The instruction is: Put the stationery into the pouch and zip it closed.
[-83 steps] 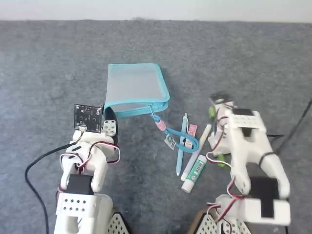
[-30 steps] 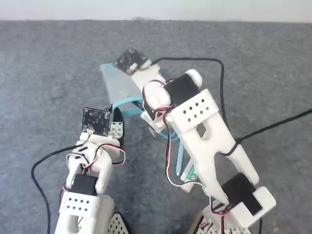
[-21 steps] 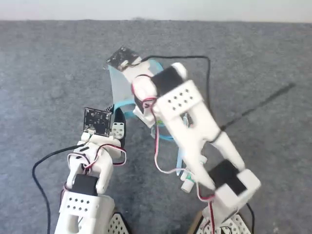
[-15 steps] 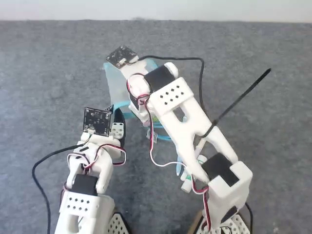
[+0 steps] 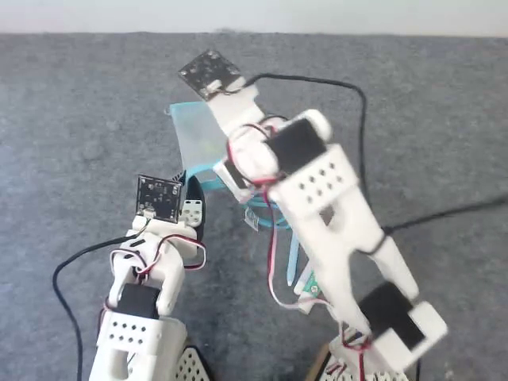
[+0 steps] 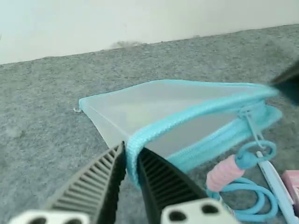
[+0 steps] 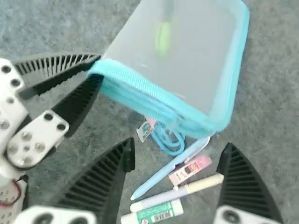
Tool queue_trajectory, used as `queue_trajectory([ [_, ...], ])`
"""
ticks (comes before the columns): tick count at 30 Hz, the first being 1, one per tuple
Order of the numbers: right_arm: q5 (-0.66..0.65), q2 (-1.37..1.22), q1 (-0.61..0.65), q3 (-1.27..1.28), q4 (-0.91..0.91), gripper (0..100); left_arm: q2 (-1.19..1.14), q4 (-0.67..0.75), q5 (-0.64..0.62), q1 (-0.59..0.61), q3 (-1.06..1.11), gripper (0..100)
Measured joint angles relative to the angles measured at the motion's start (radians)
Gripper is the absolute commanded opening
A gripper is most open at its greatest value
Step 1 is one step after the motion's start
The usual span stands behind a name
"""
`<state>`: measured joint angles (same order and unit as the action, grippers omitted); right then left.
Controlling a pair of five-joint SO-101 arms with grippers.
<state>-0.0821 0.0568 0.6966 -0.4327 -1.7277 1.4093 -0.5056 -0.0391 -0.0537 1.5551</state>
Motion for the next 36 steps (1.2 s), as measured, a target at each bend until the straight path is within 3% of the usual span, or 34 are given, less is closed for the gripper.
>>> queue_trajectory([
  [4,0.051,0.052,-0.046,0.13,-0.021,28.4,0.0,0.0,0.0,0.0,0.0,1],
  [7,0.087,0.054,-0.124,0.325,0.0,22.4,0.0,0.0,0.005,0.0,0.0,1],
  [12,0.114,0.146,-0.209,0.68,0.173,18.4,0.0,0.0,0.011,0.0,0.0,1],
  [18,0.261,0.341,-0.161,1.037,0.304,22.5,0.0,0.0,0.011,0.0,0.0,1],
  [25,0.529,0.371,-0.031,1.217,0.37,22.6,0.0,0.0,0.011,0.0,0.0,1],
  [36,0.552,0.399,-0.003,1.401,0.583,22.6,0.0,0.0,0.011,0.0,0.0,1],
])
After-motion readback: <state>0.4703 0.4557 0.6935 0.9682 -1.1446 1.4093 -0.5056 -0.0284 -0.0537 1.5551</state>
